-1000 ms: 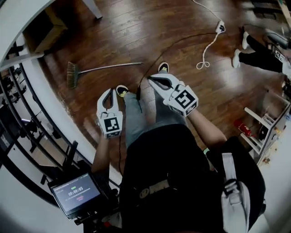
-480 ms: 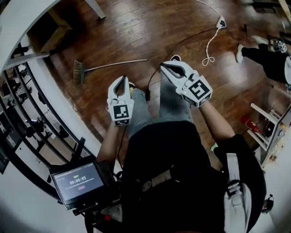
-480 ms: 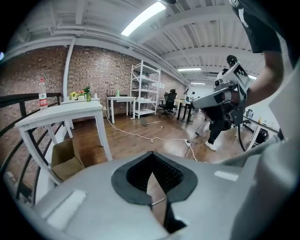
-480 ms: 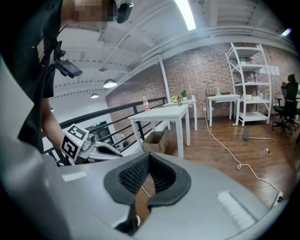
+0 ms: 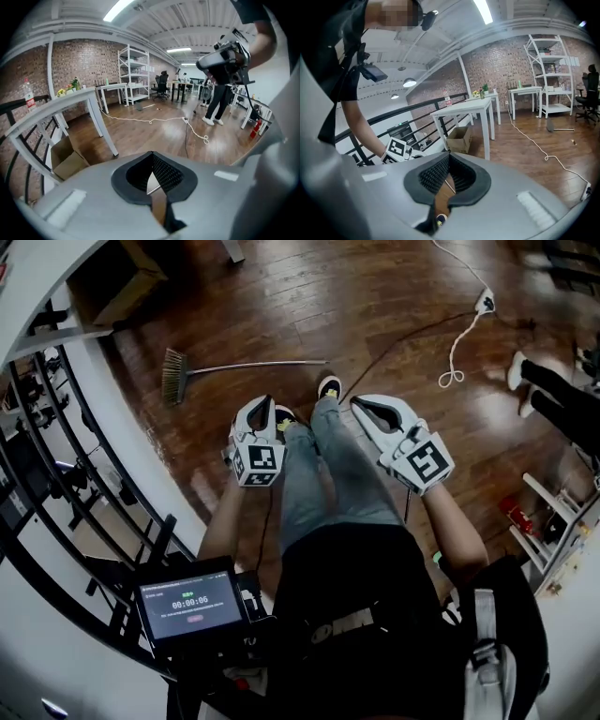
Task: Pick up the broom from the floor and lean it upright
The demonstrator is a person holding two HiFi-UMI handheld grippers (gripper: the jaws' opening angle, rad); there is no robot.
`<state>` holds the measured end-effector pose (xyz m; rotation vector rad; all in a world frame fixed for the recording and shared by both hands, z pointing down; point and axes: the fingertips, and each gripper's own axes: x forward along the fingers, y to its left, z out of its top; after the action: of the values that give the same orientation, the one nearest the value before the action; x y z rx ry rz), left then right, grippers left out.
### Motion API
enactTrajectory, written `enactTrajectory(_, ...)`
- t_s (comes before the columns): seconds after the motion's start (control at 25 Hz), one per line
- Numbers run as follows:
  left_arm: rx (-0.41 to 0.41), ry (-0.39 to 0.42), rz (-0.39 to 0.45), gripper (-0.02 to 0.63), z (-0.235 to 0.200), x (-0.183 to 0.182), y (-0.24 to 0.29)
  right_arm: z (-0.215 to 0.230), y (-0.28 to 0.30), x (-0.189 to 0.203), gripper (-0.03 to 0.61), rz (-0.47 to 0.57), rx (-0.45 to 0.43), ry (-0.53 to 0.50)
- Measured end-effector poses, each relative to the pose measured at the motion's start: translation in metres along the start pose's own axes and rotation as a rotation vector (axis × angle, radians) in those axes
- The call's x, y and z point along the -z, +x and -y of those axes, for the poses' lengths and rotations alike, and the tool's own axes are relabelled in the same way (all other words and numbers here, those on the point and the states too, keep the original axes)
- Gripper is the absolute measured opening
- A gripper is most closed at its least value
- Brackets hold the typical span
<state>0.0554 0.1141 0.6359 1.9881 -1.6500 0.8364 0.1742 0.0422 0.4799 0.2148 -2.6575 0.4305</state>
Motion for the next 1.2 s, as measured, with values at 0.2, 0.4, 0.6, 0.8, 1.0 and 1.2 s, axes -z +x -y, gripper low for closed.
enactTrajectory(0.2,0.152,0.118,-0.173,0.218,0.006,0.094,0.115,0.064,0.052,0.069,0.003,0.006,0.057,0.144)
enactTrajectory(0.4,0.216,0.302,-0.294,0.288,0.013,0.201,0.258,0.113,0.086,0.186,0.003,-0.060,0.109,0.218)
enactTrajectory(0.6,0.282,0.499,-0.434,0.288,0.038,0.320,0.372,0.128,0.099,0.284,0.003,-0.204,0.089,0.117)
enactTrajectory(0.8,0.353,0.633,-0.529,0.287,0.059,0.402,0.434,0.153,0.111,0.349,0.003,-0.250,0.087,0.149)
enactTrajectory(1.0,0.385,0.702,-0.550,0.239,0.062,0.440,0.459,0.186,0.118,0.369,0.003,-0.185,0.152,0.221)
enactTrajectory(1.2,0.437,0.586,-0.558,0.128,0.070,0.446,0.451,0.181,0.130,0.369,0.003,-0.195,0.155,0.175)
